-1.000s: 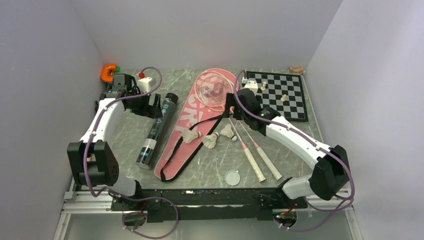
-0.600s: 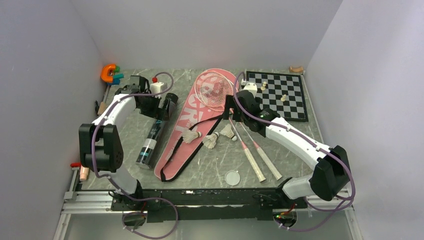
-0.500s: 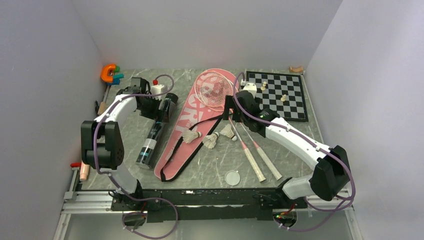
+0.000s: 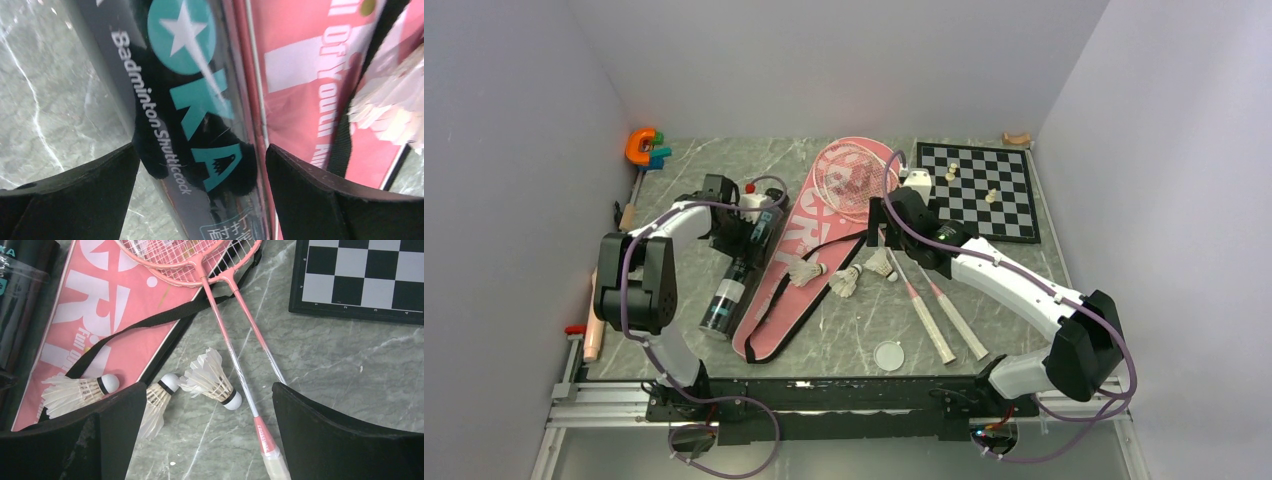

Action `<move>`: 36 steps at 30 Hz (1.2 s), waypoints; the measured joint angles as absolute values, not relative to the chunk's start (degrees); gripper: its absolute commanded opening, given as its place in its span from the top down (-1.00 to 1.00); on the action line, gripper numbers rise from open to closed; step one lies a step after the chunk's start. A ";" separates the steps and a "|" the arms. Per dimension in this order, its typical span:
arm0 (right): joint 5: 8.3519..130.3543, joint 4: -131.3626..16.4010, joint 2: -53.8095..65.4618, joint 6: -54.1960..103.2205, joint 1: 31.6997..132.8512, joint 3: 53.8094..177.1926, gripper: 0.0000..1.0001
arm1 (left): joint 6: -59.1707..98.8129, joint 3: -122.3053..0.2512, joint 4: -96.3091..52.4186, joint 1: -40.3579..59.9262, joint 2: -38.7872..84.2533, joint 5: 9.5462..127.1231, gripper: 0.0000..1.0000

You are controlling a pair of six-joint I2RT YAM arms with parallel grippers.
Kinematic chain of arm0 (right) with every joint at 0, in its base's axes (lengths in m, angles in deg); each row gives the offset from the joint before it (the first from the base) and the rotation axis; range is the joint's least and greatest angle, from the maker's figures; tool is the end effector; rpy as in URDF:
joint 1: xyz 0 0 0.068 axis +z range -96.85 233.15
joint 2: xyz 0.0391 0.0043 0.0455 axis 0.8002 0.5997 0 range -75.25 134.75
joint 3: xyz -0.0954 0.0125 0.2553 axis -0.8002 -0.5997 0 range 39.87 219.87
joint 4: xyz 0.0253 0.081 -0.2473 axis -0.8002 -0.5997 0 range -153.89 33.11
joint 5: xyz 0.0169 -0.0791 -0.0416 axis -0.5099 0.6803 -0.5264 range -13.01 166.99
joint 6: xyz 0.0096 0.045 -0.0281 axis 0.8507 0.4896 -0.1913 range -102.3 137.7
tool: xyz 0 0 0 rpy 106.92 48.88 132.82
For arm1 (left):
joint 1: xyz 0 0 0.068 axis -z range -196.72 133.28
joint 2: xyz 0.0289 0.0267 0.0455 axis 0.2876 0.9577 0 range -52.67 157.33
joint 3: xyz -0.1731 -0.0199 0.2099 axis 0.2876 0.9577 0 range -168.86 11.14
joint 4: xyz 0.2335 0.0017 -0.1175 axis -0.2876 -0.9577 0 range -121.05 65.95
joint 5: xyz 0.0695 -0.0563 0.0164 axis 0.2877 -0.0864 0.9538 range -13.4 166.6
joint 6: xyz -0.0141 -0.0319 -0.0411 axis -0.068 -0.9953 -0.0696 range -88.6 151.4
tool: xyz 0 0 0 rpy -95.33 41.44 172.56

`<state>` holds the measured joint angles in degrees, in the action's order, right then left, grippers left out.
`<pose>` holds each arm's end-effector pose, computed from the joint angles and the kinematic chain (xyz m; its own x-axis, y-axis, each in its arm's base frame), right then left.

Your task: Pack up the badminton gear

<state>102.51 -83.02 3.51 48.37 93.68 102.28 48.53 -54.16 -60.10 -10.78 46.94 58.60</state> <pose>0.2371 0.1825 0.2894 -0.6175 0.0777 -0.7827 -0.0348 0.9914 0.1259 0.3335 -0.0459 0.1837 -0.8359 0.3685 -0.4069 0.4685 0.8651 -0.1790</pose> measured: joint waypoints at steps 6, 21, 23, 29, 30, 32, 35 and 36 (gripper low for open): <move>103.12 -83.19 3.51 48.81 94.21 102.28 -1.00 | 50.43 -50.35 -58.59 -10.78 46.13 61.55 -0.55; 104.02 -83.43 4.25 48.79 95.65 102.28 -1.00 | 57.71 -41.68 -58.18 -10.78 34.83 66.42 -0.12; 104.11 -83.41 4.25 48.79 95.71 102.28 -1.00 | 57.97 -40.65 -58.20 -10.78 34.24 66.42 -0.18; 104.28 -83.41 4.25 48.79 95.96 102.28 -1.00 | 58.75 -39.64 -58.57 -10.80 33.39 66.55 -0.22; 104.26 -83.39 4.25 48.79 96.04 102.28 -1.00 | 58.78 -39.64 -58.57 -10.78 33.26 66.79 -0.20; 104.20 -83.37 4.34 48.77 96.28 102.28 -0.99 | 58.82 -39.64 -58.68 -10.89 32.82 67.47 -0.18; 104.33 -83.34 6.09 48.75 97.29 103.18 -0.99 | 59.39 -39.64 -59.23 -11.61 30.81 68.39 -0.14; 104.68 -83.39 7.38 48.75 98.10 103.92 -1.00 | 59.65 -39.64 -59.42 -12.14 29.83 68.59 -0.10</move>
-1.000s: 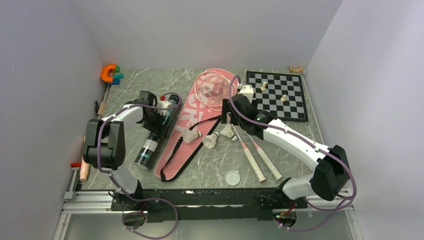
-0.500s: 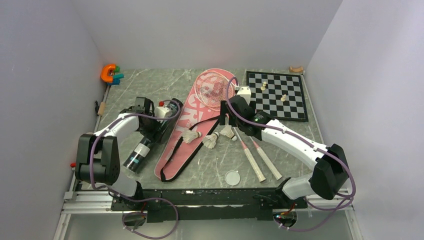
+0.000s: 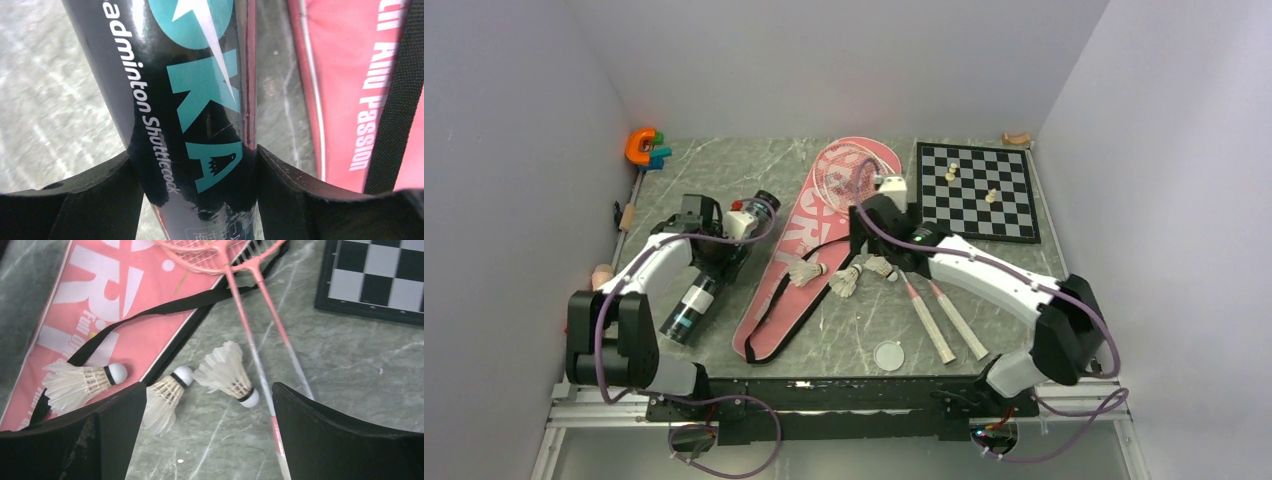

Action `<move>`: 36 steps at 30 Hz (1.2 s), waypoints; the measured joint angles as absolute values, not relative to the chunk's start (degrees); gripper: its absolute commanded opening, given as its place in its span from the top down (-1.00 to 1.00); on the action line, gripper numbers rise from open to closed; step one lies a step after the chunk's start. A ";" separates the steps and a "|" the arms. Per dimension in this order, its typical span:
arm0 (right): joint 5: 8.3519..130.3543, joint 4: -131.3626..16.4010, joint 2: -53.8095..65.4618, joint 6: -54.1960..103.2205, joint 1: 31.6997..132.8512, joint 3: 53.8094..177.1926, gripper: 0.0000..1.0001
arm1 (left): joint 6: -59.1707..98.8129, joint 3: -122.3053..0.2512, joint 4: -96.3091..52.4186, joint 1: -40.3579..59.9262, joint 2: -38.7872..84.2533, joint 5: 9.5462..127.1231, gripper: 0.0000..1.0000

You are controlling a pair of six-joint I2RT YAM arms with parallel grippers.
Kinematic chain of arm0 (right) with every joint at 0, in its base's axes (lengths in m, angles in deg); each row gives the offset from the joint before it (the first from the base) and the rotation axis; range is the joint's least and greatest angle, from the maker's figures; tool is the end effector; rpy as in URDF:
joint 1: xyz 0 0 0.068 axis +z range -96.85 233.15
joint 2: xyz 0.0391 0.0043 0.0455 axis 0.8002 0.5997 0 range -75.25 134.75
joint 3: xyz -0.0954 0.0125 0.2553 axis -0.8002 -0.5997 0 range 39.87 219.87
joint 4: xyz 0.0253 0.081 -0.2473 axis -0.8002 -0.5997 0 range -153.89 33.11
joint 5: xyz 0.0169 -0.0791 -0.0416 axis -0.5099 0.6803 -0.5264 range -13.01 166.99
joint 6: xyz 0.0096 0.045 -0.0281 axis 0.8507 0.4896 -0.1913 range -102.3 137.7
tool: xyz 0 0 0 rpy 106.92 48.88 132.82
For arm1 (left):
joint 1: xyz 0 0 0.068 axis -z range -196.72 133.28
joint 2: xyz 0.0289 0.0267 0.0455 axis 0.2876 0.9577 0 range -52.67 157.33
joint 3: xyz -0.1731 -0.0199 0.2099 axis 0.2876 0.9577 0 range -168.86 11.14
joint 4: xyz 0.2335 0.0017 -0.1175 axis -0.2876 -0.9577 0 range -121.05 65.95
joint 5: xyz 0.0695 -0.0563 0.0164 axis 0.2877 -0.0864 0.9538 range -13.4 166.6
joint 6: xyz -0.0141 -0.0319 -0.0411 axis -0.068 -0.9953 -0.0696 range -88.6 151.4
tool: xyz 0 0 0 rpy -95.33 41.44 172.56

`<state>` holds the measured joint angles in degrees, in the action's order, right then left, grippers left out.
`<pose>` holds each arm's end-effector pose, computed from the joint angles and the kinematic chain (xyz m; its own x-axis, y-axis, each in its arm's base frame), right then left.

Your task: Pack up the badminton gear

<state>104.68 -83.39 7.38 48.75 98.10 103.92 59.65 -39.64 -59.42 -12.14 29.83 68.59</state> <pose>0.2325 0.2087 0.2794 -0.6323 0.0142 -0.7746 -0.0785 0.9935 0.0822 0.2667 -0.0264 0.1968 -0.7459 0.5298 -0.4037 0.5517 0.8310 0.0713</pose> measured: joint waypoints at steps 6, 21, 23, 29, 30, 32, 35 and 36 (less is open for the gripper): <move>107.21 -82.86 21.19 48.09 107.52 113.25 -1.00 | 62.36 -39.51 -61.22 -18.41 22.98 68.89 0.02; 112.11 -82.69 39.88 44.75 115.98 128.53 -0.77 | 69.99 -33.46 -64.93 -25.53 18.90 65.94 0.37; 112.76 -82.05 40.29 44.66 115.98 128.44 -0.69 | 70.71 -33.19 -65.02 -26.12 18.35 65.81 0.36; 113.27 -80.94 41.73 44.09 115.98 128.22 -0.43 | 72.00 -32.60 -65.50 -26.43 16.78 65.26 0.32; 113.40 -80.81 41.95 43.98 115.98 128.22 -0.38 | 72.26 -32.58 -65.52 -26.43 16.76 65.20 0.32; 113.66 -80.76 42.37 43.67 115.98 128.22 -0.27 | 72.31 -32.58 -65.61 -26.43 16.76 64.94 0.32; 114.03 -79.91 42.50 43.30 115.95 127.63 -0.10 | 72.26 -32.58 -65.85 -26.43 16.76 64.63 0.32; 114.03 -79.71 42.50 43.17 115.85 127.41 -0.02 | 72.22 -32.58 -66.07 -26.43 16.76 64.37 0.32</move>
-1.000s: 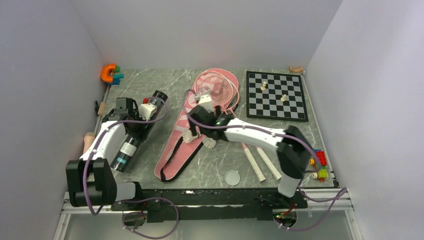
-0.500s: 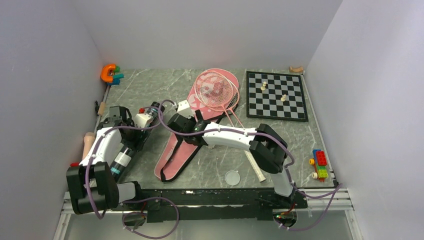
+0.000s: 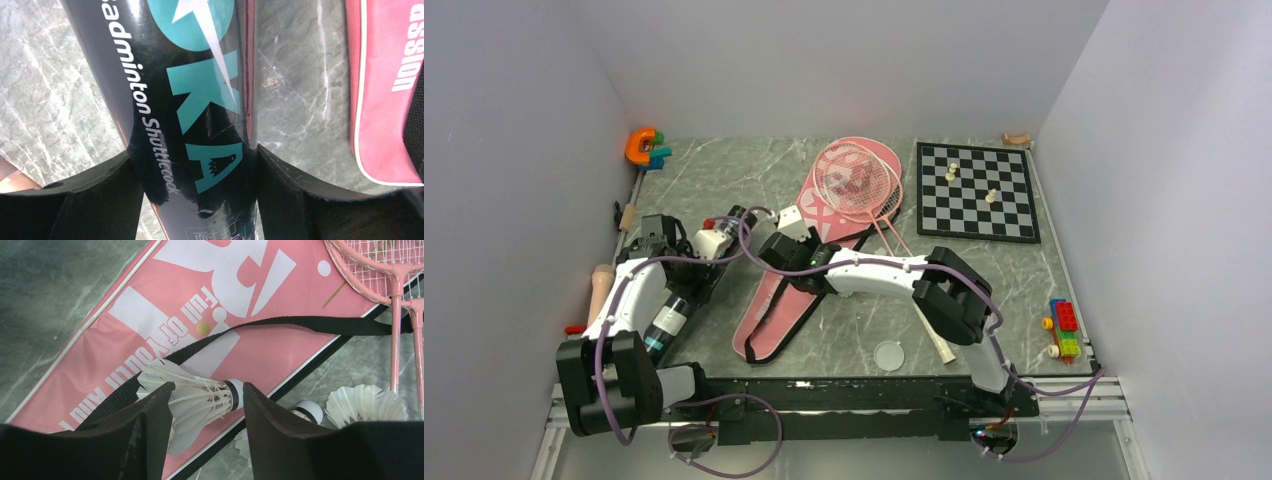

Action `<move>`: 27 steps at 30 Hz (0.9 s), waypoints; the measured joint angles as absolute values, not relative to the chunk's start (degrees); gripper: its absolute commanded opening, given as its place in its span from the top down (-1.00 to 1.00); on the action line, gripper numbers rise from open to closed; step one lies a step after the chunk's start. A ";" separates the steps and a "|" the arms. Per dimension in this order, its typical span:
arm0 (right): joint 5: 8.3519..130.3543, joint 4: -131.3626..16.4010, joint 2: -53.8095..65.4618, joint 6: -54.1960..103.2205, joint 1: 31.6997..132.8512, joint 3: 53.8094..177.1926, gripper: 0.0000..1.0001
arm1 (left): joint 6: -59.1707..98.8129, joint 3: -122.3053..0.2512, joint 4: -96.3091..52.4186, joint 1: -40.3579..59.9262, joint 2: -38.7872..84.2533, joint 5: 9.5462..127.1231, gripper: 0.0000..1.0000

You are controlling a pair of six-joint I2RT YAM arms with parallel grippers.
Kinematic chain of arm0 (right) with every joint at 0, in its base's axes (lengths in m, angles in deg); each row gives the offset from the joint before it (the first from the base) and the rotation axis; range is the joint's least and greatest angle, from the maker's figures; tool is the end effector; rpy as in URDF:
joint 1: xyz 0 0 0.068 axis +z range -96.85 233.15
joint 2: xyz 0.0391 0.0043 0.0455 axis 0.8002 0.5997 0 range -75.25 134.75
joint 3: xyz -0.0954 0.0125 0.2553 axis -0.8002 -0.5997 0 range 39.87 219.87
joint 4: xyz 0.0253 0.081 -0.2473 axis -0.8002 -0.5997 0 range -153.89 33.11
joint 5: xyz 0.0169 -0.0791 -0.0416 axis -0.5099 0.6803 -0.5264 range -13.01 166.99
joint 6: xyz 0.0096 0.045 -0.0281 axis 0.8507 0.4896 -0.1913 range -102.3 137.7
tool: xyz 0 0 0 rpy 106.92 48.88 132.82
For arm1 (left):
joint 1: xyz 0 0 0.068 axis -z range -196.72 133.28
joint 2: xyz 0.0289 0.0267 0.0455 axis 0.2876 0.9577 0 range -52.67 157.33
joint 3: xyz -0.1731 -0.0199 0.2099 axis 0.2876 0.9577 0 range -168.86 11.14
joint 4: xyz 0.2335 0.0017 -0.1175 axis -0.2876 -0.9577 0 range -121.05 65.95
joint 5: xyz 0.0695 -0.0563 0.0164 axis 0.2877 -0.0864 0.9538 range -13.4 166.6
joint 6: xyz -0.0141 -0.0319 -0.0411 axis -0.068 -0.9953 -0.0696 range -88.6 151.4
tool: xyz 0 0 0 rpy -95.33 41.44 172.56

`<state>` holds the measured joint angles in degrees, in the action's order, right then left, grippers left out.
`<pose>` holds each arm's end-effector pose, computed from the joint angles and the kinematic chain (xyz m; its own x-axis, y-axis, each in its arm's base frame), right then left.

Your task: Pack up the badminton gear

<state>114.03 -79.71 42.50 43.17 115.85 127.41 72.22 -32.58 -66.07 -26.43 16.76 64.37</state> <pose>0.2239 0.3869 0.1939 -0.5645 -0.3451 -0.7498 -0.3327 0.9265 -0.1759 0.2134 0.0288 0.2078 -0.7464 0.5203 -0.4149 0.5312 0.8414 0.0995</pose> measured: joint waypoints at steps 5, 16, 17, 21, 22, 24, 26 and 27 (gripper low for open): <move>114.03 -79.71 42.50 42.60 115.32 127.15 0.37 | 72.26 -32.58 -66.86 -26.43 15.64 62.90 0.34; 113.92 -80.39 39.35 42.84 113.48 125.29 0.82 | 75.56 -32.91 -68.69 -26.43 13.74 58.16 0.40; 113.51 -80.70 38.30 42.87 113.29 125.29 0.83 | 76.00 -32.91 -68.78 -26.43 13.28 57.53 0.40; 110.18 -81.38 32.36 43.39 111.87 125.14 0.86 | 79.26 -31.77 -68.56 -26.43 10.11 53.92 0.38; 108.92 -81.44 30.17 43.50 111.12 124.88 0.86 | 80.28 -31.29 -68.58 -26.43 9.37 53.02 0.38; 105.53 -81.64 25.23 43.78 109.00 124.18 0.86 | 82.34 -30.53 -69.13 -26.43 8.10 51.32 0.37; 102.21 -81.77 20.29 44.07 106.18 123.59 0.84 | 84.20 -30.18 -69.72 -26.43 7.36 50.20 0.36; 100.02 -81.73 17.76 44.24 104.44 123.17 0.83 | 85.27 -30.03 -69.85 -26.43 6.94 49.61 0.36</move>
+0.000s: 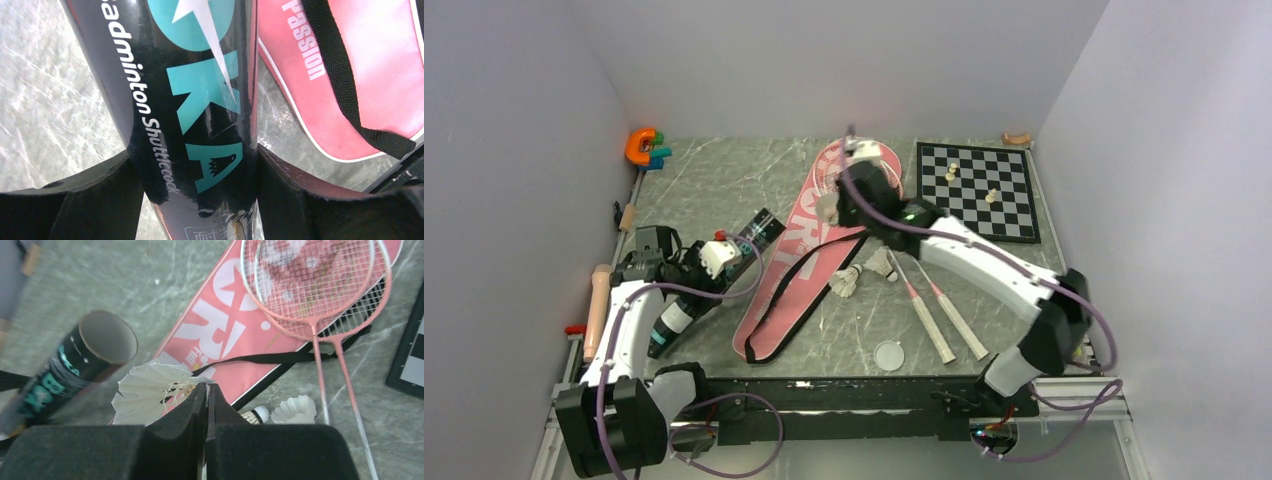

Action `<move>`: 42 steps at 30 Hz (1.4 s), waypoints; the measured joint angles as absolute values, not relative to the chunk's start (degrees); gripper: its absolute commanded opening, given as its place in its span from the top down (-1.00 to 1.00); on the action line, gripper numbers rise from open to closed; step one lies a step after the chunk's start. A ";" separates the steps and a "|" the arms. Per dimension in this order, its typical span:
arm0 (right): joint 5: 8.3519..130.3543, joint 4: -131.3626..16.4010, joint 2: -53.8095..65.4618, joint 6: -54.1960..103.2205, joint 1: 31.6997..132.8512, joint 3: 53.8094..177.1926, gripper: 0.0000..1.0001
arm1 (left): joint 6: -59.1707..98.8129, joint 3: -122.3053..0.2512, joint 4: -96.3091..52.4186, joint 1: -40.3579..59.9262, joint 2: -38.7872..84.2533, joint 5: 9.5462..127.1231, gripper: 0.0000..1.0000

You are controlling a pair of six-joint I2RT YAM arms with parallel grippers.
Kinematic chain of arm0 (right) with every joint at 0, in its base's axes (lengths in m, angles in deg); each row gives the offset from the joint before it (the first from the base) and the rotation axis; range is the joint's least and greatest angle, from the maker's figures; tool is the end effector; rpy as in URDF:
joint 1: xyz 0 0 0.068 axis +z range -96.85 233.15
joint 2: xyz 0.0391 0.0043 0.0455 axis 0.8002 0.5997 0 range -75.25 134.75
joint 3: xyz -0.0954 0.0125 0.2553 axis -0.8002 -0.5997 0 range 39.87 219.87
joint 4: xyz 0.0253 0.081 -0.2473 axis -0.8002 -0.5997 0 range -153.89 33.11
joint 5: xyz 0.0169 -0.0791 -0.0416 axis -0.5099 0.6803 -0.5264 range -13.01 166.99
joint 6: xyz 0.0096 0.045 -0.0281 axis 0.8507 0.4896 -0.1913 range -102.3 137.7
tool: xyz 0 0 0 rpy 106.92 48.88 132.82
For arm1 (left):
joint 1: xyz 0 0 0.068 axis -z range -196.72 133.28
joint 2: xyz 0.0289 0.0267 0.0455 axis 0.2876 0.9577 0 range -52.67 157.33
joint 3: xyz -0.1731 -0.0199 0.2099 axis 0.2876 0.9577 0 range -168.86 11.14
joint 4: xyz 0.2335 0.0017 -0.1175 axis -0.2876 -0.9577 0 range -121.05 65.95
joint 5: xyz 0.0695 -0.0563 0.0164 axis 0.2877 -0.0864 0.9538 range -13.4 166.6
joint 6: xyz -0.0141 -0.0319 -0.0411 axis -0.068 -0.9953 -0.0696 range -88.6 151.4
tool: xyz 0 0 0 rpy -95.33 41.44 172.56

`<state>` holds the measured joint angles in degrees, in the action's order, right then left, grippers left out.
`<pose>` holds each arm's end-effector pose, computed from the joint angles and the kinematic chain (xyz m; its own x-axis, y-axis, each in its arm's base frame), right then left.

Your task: Pack up the badminton gear

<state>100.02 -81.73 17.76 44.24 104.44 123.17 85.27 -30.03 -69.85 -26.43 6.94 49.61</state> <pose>0.2444 0.2827 0.3344 -0.5482 -0.0264 -0.8359 -0.3036 0.9376 0.1695 0.1839 0.0150 0.2254 -0.4879 0.6466 -0.5863 0.7429 0.6603 0.1101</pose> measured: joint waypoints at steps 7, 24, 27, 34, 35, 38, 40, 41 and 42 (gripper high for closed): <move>85.57 -82.62 2.28 44.94 92.76 117.84 0.77 | 92.68 -29.92 -71.53 -26.43 1.81 45.24 0.38; 67.52 -79.96 -5.91 49.38 86.86 111.72 0.77 | 102.80 -32.23 -78.70 -26.43 -4.25 31.54 0.67; 65.01 -78.73 -6.29 50.21 85.86 110.63 0.77 | 102.73 -32.19 -78.33 -26.43 -5.01 29.70 0.68; 56.83 -72.22 -8.78 54.69 82.73 106.54 0.78 | 104.33 -34.16 -80.10 -26.43 -4.49 25.72 0.68; 55.52 -70.97 -8.75 55.61 82.43 106.15 0.78 | 104.55 -34.90 -80.28 -26.43 -4.45 25.00 0.68; 52.00 -67.72 -8.36 58.21 81.95 105.73 0.78 | 105.62 -35.88 -80.28 -26.43 -4.58 23.30 0.68; 49.49 -64.33 -7.97 60.15 81.90 105.71 0.78 | 106.40 -35.82 -80.67 -26.43 -4.64 22.58 0.68; 48.79 -62.93 -7.82 60.94 81.90 105.69 0.78 | 106.77 -35.64 -80.58 -26.43 -4.75 22.36 0.68; 47.89 -61.25 -7.68 61.79 81.90 105.51 0.79 | 106.88 -35.36 -80.41 -26.43 -4.90 22.27 0.68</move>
